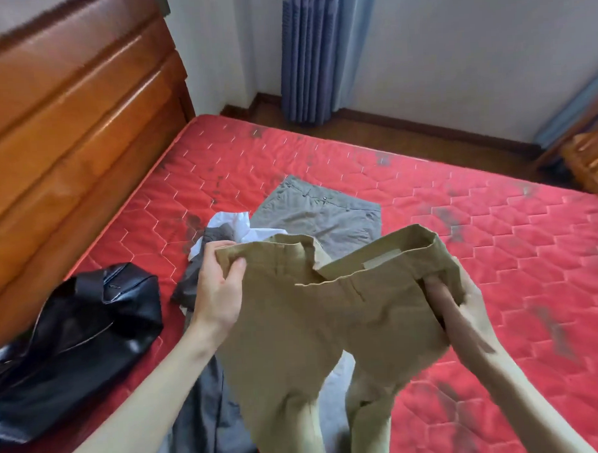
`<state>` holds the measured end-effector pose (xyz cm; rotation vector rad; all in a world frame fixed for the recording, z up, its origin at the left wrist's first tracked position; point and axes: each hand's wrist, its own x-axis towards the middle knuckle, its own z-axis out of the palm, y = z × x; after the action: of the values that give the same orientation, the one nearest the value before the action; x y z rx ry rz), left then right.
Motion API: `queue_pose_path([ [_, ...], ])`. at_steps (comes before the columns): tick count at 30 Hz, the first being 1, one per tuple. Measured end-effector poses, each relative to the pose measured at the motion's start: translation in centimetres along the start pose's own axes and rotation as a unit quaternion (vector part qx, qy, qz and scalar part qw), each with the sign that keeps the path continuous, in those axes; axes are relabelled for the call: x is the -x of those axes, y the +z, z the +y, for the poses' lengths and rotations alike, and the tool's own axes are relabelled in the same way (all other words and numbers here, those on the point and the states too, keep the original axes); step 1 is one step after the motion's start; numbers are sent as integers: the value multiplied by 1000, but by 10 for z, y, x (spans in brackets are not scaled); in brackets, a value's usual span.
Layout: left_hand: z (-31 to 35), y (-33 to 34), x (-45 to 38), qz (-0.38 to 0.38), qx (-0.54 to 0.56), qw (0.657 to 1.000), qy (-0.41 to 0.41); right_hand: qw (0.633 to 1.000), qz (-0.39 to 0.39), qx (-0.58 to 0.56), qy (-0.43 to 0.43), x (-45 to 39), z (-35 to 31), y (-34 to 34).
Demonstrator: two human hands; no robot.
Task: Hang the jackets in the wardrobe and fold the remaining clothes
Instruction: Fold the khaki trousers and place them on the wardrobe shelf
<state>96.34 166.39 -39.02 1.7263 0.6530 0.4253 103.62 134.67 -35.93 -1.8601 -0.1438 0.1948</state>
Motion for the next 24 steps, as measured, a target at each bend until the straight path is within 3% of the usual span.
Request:
queue_pose_path([
  [4,98,-9,51,-72,42,996,41,995,70,26,-65,68,-79,-36],
  [10,211,-22,103,-204,34,974,94,971,219,33,-86,143,-149,-109],
  [18,303,14,157,-331,59,931,142,972,178,94,-117,204,-220,-176],
  [24,359,46,203,-336,47,924,176,920,341,132,-138,222,-232,-257],
])
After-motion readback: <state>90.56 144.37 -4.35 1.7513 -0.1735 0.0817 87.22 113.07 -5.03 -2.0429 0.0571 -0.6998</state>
